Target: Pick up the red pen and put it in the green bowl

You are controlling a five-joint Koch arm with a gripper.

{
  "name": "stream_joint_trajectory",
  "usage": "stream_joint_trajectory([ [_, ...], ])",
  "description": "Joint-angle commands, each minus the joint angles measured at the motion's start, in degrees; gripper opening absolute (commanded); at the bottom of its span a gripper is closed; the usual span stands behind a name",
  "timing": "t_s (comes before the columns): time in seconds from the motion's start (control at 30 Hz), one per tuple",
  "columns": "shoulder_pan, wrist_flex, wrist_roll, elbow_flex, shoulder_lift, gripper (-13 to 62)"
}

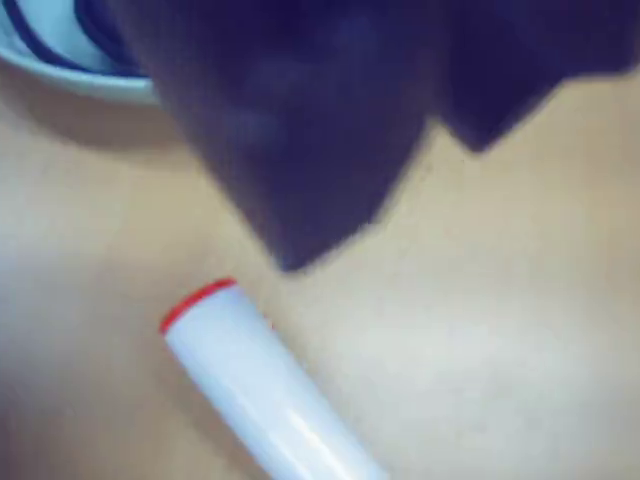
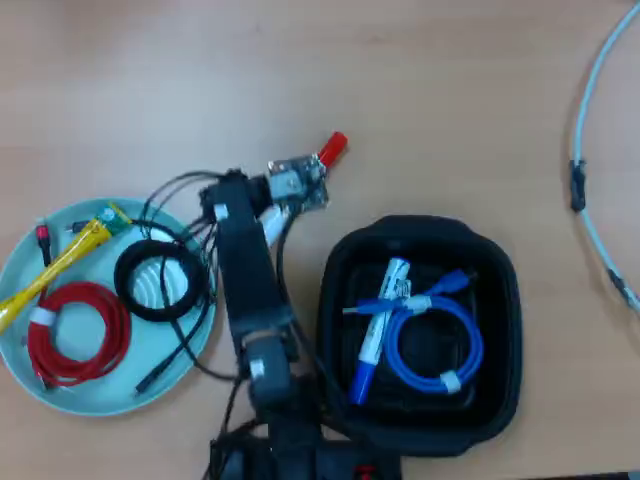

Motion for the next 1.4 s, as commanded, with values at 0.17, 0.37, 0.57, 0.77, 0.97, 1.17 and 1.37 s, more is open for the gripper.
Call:
stream_joint_trajectory([
  [0.17, 1.5, 3.3, -6.2, -7.4, -5.6, 20.7],
  [0.37, 4.3, 3.3, -11.9, -7.3, -9.2, 28.4],
  [0.57, 7.1, 2.8, -17.0, -8.5, -13.5, 28.2],
  [0.77, 10.4, 2.9, -19.8, -10.0, -14.9, 28.0],
  [0.97, 13.1, 2.8, -22.4, -11.3, -16.5, 27.9],
  [1.17, 14.5, 2.5, -26.9, -13.4, -20.6, 28.0],
  [1.37, 14.5, 2.8, -26.9, -18.8, -28.3, 27.9],
])
